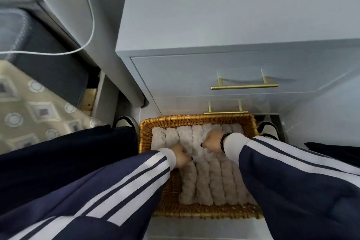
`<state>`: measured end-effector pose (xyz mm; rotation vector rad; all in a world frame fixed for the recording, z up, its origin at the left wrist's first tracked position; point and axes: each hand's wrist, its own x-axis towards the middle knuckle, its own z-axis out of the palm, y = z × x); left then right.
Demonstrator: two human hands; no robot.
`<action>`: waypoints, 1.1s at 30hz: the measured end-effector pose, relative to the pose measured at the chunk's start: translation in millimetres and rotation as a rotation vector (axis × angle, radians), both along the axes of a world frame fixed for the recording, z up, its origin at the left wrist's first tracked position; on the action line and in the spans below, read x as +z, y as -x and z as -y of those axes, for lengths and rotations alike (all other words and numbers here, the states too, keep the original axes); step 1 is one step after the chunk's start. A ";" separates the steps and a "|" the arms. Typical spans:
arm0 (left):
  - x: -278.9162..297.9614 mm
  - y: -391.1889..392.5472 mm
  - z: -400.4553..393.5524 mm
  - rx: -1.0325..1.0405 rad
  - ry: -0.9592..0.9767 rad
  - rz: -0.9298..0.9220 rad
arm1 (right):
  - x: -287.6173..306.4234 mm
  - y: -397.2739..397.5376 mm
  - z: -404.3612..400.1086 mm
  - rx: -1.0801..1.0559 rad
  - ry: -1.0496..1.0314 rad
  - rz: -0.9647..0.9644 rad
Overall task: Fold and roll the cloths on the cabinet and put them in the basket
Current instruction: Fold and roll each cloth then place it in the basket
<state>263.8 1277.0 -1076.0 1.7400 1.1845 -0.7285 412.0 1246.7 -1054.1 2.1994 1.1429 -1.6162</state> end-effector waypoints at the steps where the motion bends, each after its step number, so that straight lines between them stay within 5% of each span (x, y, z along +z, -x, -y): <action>1: 14.6 -4.4 -3.2 0.016 -0.040 0.015 | 16.1 -2.4 -0.2 0.034 -0.008 0.016; 10: 157.7 -22.8 -38.1 -0.091 -0.235 0.174 | 165.1 -27.5 0.2 0.487 -0.160 0.302; 14: 228.6 -18.6 -49.0 -0.157 -0.325 0.267 | 238.3 -47.9 11.8 0.279 -0.320 0.164; 17: 265.4 -13.1 -57.0 0.077 -0.316 0.564 | 271.2 -57.1 23.1 -0.008 -0.455 -0.040; 21: 280.0 -20.9 -63.7 0.414 -0.361 0.881 | 273.1 -62.7 13.6 -0.016 -0.800 0.192; 28: 275.3 -60.5 -70.7 0.363 -0.452 0.942 | 264.4 -91.3 -25.0 -0.378 -1.102 0.284; 33: 274.6 -78.8 -91.3 0.376 -0.437 0.933 | 253.1 -116.8 -55.0 -0.325 -1.039 0.477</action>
